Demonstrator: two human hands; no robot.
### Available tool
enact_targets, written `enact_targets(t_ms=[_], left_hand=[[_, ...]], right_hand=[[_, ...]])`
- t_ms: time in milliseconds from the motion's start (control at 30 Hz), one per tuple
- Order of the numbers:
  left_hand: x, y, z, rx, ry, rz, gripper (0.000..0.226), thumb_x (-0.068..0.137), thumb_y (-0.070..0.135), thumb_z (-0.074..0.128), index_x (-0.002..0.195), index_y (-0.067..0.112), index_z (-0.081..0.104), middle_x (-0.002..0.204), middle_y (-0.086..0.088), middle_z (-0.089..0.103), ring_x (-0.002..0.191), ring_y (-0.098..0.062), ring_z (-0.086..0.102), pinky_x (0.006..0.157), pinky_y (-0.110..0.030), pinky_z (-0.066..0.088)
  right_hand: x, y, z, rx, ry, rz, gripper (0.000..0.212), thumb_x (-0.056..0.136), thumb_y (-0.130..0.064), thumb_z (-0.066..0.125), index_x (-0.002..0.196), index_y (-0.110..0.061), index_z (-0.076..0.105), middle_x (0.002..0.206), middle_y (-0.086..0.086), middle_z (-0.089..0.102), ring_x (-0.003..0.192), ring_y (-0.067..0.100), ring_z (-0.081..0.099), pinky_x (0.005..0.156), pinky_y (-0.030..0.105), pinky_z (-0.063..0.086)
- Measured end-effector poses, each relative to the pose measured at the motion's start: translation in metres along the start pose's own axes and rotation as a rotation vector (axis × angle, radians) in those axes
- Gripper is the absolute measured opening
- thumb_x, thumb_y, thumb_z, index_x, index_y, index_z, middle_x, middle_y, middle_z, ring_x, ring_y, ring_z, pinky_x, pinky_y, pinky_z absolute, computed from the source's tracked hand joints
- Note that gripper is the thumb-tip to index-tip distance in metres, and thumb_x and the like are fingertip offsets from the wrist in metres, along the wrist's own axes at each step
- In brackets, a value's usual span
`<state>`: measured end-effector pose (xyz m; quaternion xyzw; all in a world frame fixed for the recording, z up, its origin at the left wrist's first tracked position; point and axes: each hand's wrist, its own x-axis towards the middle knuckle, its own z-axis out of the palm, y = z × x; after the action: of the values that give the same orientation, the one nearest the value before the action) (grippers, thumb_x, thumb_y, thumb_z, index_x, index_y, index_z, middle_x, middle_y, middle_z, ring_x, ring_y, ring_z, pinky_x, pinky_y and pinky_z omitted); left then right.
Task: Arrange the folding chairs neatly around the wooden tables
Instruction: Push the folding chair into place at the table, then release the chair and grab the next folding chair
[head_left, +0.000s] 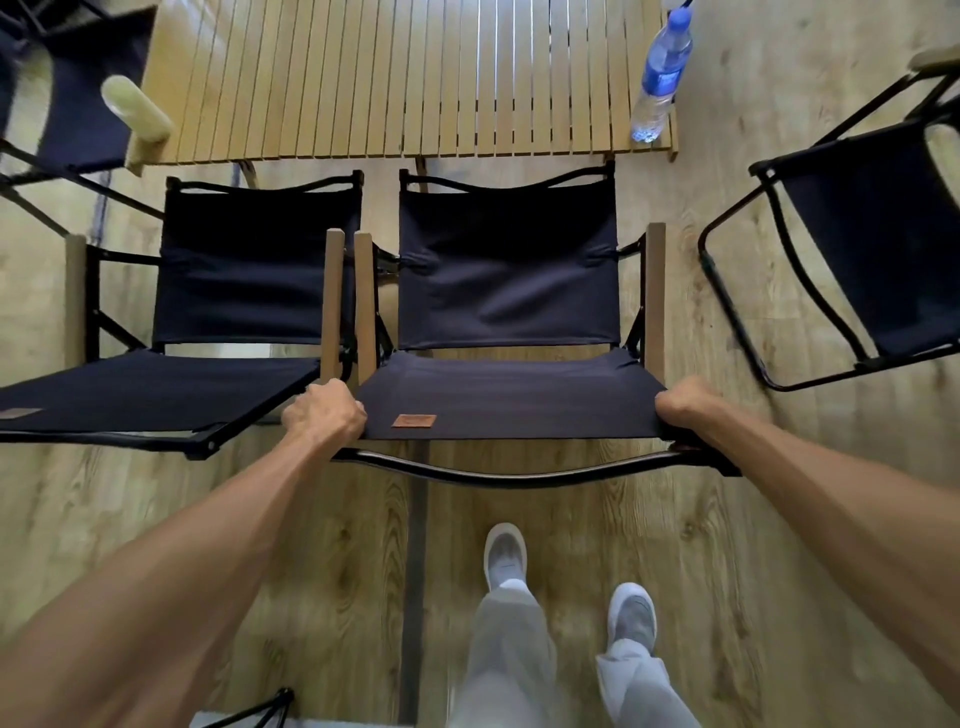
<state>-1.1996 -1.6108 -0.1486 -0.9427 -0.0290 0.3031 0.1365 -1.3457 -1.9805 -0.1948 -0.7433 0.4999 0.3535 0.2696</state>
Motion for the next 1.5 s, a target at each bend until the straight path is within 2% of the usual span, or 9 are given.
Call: enact_targets(t_ms=[100,233,433,733,933,1133,1267,1400,1500], left_hand=[[-0.009,0.015,-0.011,0.084,0.055,0.082,0.034,0.097,0.035,0.048,0.114,0.01,0.062,0.11,-0.014,0.063,0.095,-0.03,0.063,0.071,-0.037,0.044],[-0.033,0.053,-0.028,0.086,0.091,0.273,0.037,0.096,0.036,0.047,0.122,0.012,0.055,0.12,-0.015,0.056,0.105,-0.032,0.058,0.085,-0.041,0.045],[-0.115,0.161,-0.075,-0.045,0.137,0.558,0.039,0.097,0.04,0.045,0.123,0.012,0.053,0.126,-0.014,0.053,0.115,-0.035,0.054,0.093,-0.045,0.042],[-0.251,0.387,-0.139,-0.168,0.246,0.858,0.034,0.096,0.035,0.046,0.119,0.012,0.056,0.116,-0.013,0.058,0.103,-0.033,0.059,0.076,-0.038,0.044],[-0.335,0.561,-0.13,-0.286,0.172,0.872,0.03,0.095,0.029,0.046,0.116,0.011,0.057,0.117,-0.015,0.057,0.106,-0.035,0.057,0.088,-0.042,0.049],[-0.419,0.715,-0.135,-0.237,0.127,0.891,0.027,0.092,0.035,0.047,0.105,0.013,0.052,0.112,-0.013,0.056,0.098,-0.035,0.058,0.084,-0.046,0.05],[-0.445,0.809,-0.16,-0.275,0.124,0.898,0.024,0.094,0.034,0.046,0.103,0.013,0.054,0.108,-0.008,0.054,0.094,-0.031,0.058,0.076,-0.042,0.048],[-0.441,0.906,-0.167,-0.493,-0.008,0.823,0.021,0.091,0.034,0.044,0.08,0.017,0.047,0.096,-0.007,0.059,0.084,-0.029,0.057,0.065,-0.038,0.044],[-0.431,0.985,-0.16,-0.542,-0.098,0.772,0.024,0.088,0.038,0.043,0.087,0.016,0.055,0.096,-0.005,0.064,0.083,-0.027,0.059,0.071,-0.041,0.052]], right_hand=[[-0.02,-0.009,-0.001,-0.27,0.142,-0.131,0.028,0.092,-0.023,0.049,0.108,-0.004,0.059,0.105,0.017,0.061,0.096,0.034,0.061,0.085,0.036,0.049],[-0.044,-0.014,-0.009,-0.455,0.277,-0.273,0.042,0.094,-0.038,0.044,0.123,-0.01,0.056,0.123,0.015,0.058,0.11,0.033,0.057,0.085,0.039,0.042],[-0.082,0.016,-0.083,-0.385,0.373,-0.396,0.042,0.095,-0.041,0.039,0.124,-0.014,0.053,0.125,0.014,0.057,0.114,0.033,0.054,0.093,0.044,0.042],[-0.053,0.157,-0.265,-0.308,0.505,-0.34,0.045,0.095,-0.041,0.04,0.13,-0.015,0.049,0.134,0.012,0.05,0.124,0.033,0.046,0.099,0.047,0.035],[0.014,0.282,-0.383,-0.365,0.549,-0.39,0.047,0.093,-0.045,0.045,0.13,-0.016,0.046,0.134,0.012,0.05,0.125,0.033,0.046,0.099,0.049,0.036],[0.07,0.393,-0.502,-0.369,0.569,-0.377,0.044,0.093,-0.044,0.047,0.125,-0.015,0.05,0.13,0.011,0.052,0.123,0.032,0.047,0.099,0.048,0.038],[0.118,0.432,-0.582,-0.392,0.577,-0.352,0.041,0.093,-0.041,0.047,0.124,-0.015,0.05,0.13,0.011,0.052,0.123,0.032,0.046,0.099,0.048,0.037],[0.177,0.446,-0.645,-0.437,0.569,-0.369,0.045,0.093,-0.044,0.047,0.129,-0.016,0.049,0.133,0.01,0.051,0.126,0.031,0.045,0.101,0.047,0.036],[0.228,0.449,-0.687,-0.484,0.542,-0.416,0.045,0.093,-0.045,0.047,0.129,-0.017,0.048,0.133,0.009,0.051,0.127,0.029,0.044,0.101,0.047,0.036]])
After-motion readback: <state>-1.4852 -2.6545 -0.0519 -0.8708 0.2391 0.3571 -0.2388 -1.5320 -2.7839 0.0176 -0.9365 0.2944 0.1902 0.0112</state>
